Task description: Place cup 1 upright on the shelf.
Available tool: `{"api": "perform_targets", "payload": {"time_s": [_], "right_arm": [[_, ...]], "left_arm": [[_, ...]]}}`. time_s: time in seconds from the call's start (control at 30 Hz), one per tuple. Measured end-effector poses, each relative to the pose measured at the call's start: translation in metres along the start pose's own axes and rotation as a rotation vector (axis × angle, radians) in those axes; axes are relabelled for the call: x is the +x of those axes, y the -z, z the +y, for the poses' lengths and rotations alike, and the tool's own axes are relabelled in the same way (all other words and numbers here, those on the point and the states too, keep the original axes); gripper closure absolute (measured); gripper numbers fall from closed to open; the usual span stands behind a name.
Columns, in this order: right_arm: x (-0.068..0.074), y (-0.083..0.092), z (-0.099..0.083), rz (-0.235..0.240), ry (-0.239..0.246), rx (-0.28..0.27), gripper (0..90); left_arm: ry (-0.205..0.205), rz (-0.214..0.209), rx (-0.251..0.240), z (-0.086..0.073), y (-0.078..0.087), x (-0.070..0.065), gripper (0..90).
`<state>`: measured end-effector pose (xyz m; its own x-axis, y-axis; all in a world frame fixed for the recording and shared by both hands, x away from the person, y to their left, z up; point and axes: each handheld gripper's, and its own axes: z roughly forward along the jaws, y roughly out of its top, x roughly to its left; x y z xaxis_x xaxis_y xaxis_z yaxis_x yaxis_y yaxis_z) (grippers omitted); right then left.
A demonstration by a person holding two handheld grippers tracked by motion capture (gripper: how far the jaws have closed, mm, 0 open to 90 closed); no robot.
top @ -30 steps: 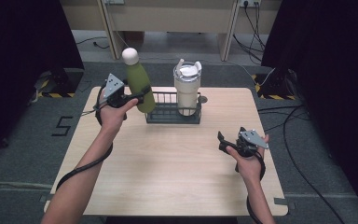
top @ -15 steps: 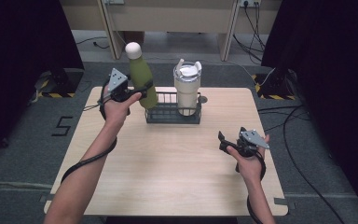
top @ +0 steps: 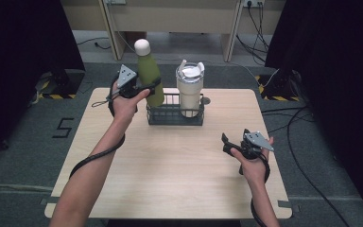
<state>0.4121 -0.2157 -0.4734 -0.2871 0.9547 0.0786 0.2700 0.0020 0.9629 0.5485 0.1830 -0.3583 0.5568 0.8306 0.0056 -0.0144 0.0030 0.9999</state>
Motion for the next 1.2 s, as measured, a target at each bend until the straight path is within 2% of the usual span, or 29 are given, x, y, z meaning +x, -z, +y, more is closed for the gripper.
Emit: {"api": "perform_targets", "payload": {"time_s": [0.37, 0.57, 1.2], "right_arm": [[-0.002, 0.000, -0.001, -0.001, -0.003, 0.002, 8.9], [-0.002, 0.000, -0.001, -0.003, -0.006, 0.003, 9.2], [-0.001, -0.001, -0.002, 0.001, -0.011, 0.008, 10.0]], "left_arm": [[0.003, 0.012, 0.023, -0.005, -0.014, 0.000, 20.9], [0.021, 0.026, 0.031, -0.011, -0.021, 0.001, 20.9], [0.042, 0.064, 0.108, -0.036, -0.037, 0.006, 20.9]]}}
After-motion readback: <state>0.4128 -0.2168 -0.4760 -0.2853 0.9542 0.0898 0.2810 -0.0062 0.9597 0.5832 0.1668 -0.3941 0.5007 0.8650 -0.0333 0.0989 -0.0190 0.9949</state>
